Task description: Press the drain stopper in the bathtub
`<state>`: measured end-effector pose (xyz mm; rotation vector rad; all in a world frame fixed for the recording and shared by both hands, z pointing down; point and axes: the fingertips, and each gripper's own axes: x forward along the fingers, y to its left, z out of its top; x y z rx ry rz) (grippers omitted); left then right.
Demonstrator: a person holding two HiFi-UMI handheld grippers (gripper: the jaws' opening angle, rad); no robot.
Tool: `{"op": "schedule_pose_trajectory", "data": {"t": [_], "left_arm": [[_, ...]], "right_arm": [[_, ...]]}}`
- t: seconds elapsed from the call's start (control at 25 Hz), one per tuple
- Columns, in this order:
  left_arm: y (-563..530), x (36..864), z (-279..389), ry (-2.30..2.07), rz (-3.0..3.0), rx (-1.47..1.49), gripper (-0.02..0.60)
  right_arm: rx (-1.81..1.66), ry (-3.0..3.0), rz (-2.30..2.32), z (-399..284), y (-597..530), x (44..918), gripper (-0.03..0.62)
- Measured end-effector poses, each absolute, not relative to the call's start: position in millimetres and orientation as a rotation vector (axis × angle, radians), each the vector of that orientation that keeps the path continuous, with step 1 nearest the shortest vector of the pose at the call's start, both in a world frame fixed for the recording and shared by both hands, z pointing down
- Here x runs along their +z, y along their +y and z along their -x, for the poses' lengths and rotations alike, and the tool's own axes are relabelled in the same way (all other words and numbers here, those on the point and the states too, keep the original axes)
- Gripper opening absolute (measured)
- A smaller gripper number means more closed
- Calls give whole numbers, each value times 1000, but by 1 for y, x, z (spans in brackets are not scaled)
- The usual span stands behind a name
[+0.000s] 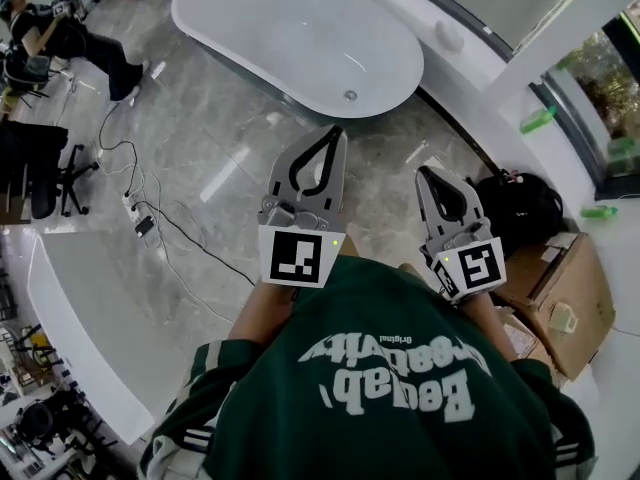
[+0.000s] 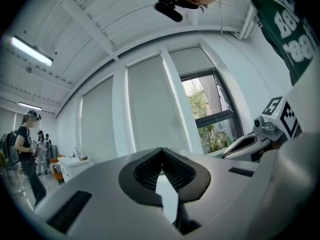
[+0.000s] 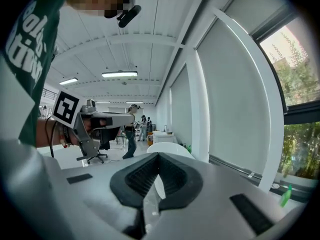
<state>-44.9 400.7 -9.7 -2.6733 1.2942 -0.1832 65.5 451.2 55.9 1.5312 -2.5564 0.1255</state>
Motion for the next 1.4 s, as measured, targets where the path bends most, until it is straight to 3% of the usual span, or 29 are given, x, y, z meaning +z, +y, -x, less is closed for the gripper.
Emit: {"op": "schedule_pose_trajectory", "data": {"t": [0.52,1.04,1.4], "left_arm": [[210,-17,60,1174,2652,-181,9],[160,-6,48,1236,2745,-117,9],[84,-3,66,1274,2770,-166,9]], "right_arm": [[117,-2452,-1600,-41,284,35,14],[137,-2427,-1552,-52,249,36,14],[120,-2458,-1583,-43,160,27,14]]}}
